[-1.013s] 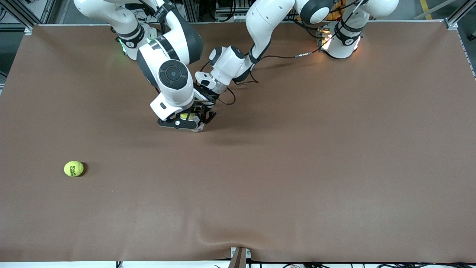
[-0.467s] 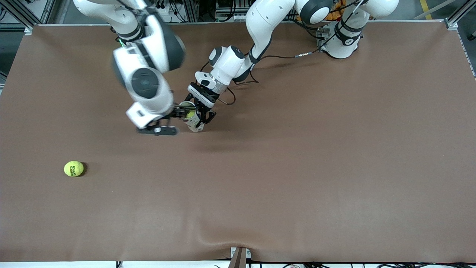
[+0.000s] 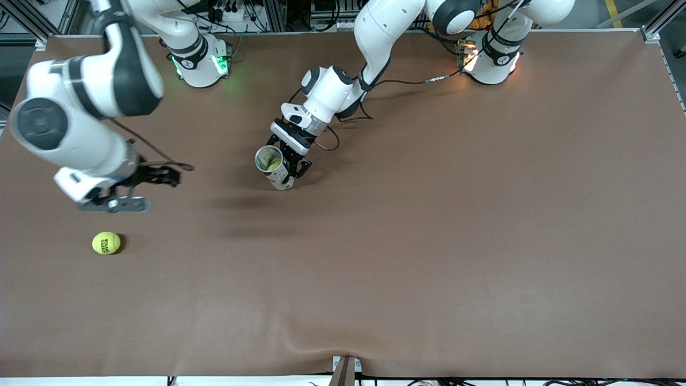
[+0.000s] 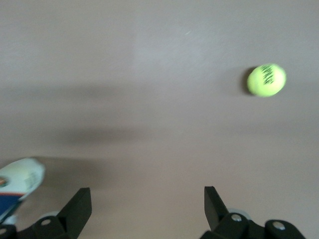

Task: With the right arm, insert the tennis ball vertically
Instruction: 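Move the right gripper to the second tennis ball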

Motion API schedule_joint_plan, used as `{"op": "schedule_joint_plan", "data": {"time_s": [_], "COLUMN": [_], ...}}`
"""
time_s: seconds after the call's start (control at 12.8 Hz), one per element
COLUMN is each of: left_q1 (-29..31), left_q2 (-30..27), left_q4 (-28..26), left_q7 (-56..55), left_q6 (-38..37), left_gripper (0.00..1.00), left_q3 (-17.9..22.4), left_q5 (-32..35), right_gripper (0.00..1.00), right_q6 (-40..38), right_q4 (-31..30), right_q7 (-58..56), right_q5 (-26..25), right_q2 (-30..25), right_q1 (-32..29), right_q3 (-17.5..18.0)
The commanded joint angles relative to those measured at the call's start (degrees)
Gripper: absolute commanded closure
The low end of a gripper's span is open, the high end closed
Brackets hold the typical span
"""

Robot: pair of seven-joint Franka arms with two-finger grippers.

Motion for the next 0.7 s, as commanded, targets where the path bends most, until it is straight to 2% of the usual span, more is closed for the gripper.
{"op": "schedule_joint_plan", "data": {"time_s": [0.0, 0.62], "left_q1": [-0.8, -0.8], "left_q2": [2.1, 2.2], "left_q4": [1.5, 1.5], "left_q7": [-1.1, -1.1], "left_q6": [-0.3, -0.3], "left_gripper": [0.23, 0.23], "left_q3": [0.3, 0.3], "left_q5": [-0.8, -0.8], "right_gripper": [0.00, 0.00], "right_q6": [4.7, 23.4], "right_q4": [-0.4, -0.4], "right_q7": [-6.1, -18.8], "right_q5": [-1.2, -1.2], "right_q2": [2.5, 16.4], "right_q1": [-6.5, -18.9], "right_q3": [1.2, 1.2]}}
